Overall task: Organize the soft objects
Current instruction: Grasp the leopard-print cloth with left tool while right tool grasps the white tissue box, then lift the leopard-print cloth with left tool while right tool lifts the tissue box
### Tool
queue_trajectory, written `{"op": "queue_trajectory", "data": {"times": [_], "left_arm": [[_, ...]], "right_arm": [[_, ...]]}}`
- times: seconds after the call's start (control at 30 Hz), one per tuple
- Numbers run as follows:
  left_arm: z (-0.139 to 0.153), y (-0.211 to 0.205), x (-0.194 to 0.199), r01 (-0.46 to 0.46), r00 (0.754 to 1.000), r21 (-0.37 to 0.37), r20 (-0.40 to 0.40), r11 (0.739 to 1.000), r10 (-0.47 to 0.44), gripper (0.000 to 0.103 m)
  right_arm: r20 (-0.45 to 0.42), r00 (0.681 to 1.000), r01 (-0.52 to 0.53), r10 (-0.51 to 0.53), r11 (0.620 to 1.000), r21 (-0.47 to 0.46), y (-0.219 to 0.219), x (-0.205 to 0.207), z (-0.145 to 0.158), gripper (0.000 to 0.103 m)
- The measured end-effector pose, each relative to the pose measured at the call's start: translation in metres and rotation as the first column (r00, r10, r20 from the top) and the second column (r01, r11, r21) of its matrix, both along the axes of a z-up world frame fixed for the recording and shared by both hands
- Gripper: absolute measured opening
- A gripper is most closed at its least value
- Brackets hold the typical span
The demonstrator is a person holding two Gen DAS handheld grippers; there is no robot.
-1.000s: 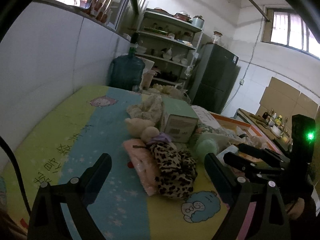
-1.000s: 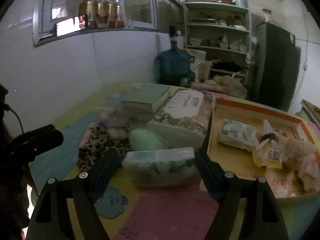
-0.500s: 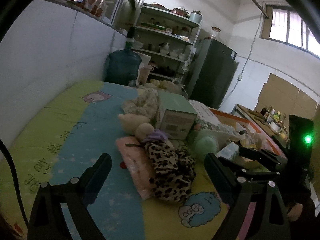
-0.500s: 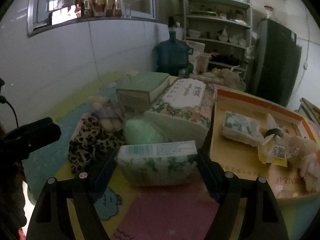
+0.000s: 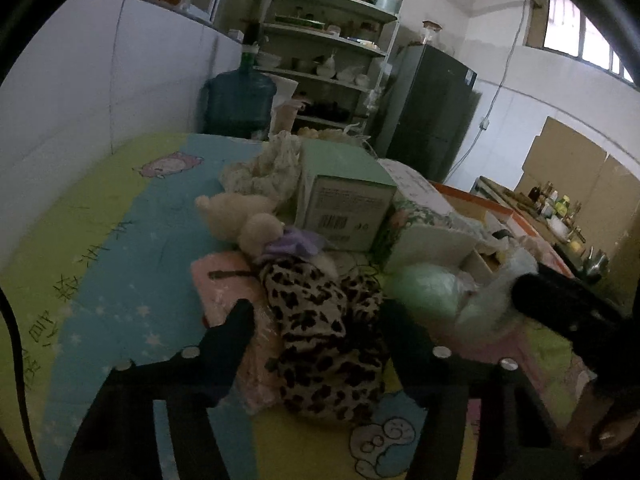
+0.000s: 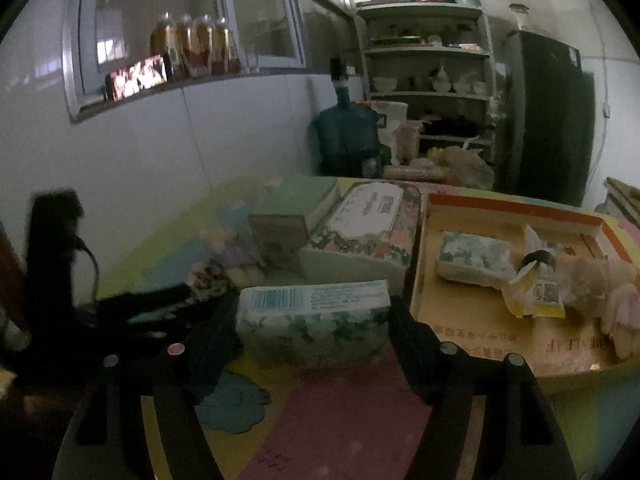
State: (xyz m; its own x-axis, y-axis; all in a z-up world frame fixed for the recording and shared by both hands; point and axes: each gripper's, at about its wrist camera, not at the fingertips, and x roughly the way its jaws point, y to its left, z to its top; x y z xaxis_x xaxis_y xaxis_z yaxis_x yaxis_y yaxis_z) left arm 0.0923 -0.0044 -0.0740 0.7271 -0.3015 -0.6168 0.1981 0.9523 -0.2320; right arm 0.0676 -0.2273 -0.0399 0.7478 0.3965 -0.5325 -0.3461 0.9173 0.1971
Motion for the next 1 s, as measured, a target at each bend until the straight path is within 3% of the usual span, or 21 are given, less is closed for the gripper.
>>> {"op": "queue_trajectory", "data": {"times": [0.07,0.13,0.37,1.0], "left_arm": [[-0.001,0.000,0.001,0.005,1.000,-0.008,-0.008,1.000,-0.005,0.029],[-0.005,0.001,0.002,-0.002,1.000,-0.020,-0.027,1.000,0.001,0.016],[0.004,0.000,-0.012,0.002,1.000,-0.048,0.021,0.999,-0.001,0.012],[0.057,-0.018,-0.045,0.049,0.984,-0.035,0.171,0.998,-0.042,0.012]], "right_arm": [[0.000,1.000,-0.004,0.004,1.000,0.028,-0.003,-0.002,0.002,0.074],[-0.004,1.000,-0.010,0.010,0.998,0.055,-0.005,-0.001,0.003,0.074],[0.007,1.000,-0.018,0.017,0.997,0.069,-0.006,-0.004,0.007,0.074],[0.079,0.997,-0.009,0.000,0.993,0.115,-0.022,-0.028,0.029,0.074]]}}
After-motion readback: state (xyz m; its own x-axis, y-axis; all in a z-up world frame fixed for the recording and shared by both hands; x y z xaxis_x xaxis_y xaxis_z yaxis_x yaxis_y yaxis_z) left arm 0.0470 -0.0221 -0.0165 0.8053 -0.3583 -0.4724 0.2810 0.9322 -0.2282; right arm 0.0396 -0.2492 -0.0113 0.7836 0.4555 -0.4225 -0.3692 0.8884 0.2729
